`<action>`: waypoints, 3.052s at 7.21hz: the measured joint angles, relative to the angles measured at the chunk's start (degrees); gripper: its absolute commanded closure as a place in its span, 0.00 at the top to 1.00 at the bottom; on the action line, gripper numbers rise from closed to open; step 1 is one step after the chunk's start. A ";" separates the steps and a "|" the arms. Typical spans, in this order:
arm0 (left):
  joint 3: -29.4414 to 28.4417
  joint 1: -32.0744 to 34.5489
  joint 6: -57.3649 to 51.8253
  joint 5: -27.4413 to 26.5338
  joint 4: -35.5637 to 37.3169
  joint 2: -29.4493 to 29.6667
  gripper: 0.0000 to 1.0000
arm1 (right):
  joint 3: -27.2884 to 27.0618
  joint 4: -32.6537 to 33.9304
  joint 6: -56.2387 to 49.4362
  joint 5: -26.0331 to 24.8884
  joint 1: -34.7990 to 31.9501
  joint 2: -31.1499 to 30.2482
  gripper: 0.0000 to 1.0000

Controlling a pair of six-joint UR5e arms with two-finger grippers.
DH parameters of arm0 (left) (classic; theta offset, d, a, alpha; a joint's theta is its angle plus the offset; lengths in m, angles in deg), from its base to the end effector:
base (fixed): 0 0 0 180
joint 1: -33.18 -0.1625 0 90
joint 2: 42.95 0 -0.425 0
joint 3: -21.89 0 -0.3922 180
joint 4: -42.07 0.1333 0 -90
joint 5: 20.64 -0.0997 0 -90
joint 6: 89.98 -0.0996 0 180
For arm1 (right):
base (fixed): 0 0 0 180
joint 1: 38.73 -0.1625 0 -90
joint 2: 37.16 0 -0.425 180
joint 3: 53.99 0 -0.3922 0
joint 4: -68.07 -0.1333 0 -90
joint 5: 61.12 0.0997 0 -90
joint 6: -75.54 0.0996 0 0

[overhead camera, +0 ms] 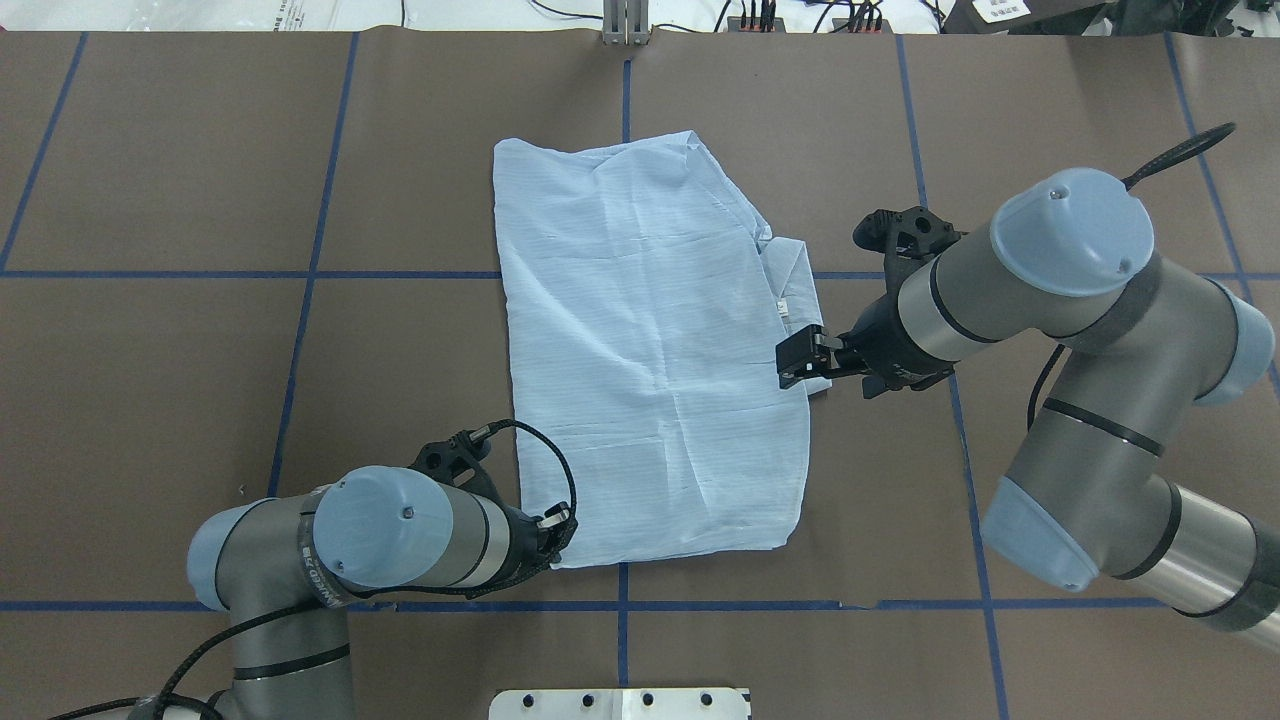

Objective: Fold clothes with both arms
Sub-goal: 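Move both grippers to the shirt's corners nearest the robot, then grasp the near corners of the shirt with both grippers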

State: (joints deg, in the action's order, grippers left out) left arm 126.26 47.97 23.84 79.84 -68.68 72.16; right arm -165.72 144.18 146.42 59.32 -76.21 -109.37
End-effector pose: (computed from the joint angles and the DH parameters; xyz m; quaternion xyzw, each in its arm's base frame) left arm 0.5677 -0.2690 0.2601 -0.1181 0.4919 -0.2415 0.8281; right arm -0.3946 -0.4070 0.2887 -0.0009 -0.4930 0.0211 0.8698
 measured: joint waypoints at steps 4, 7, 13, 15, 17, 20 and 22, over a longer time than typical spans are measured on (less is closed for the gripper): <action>2.57 1.88 -0.18 0.32 2.12 0.94 0.00 | -0.85 0.66 14.96 -12.31 11.21 0.33 1.00; 2.92 2.15 -0.43 0.34 2.38 0.99 0.00 | -0.64 12.82 29.74 -19.62 18.57 5.78 1.00; 3.01 2.60 -0.79 0.34 2.38 2.05 0.00 | 2.47 15.38 34.12 -20.32 20.80 6.73 1.00; 2.95 2.62 -0.79 0.28 2.38 2.12 0.00 | 3.41 15.21 33.99 -20.27 21.15 6.64 1.00; 2.95 2.62 -0.79 0.29 2.38 2.19 0.00 | 4.38 15.13 33.97 -20.18 21.46 6.79 1.00; 2.94 2.62 -0.76 0.25 2.38 2.15 0.00 | 4.58 15.12 33.99 -20.15 21.77 6.89 1.00; 2.94 2.62 -0.78 0.25 2.38 2.14 0.00 | 4.72 15.12 34.03 -20.20 21.98 6.76 0.99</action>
State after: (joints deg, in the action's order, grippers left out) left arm 129.20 50.59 23.06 80.09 -66.30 74.30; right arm -161.00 159.30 180.45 39.11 -54.23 -102.62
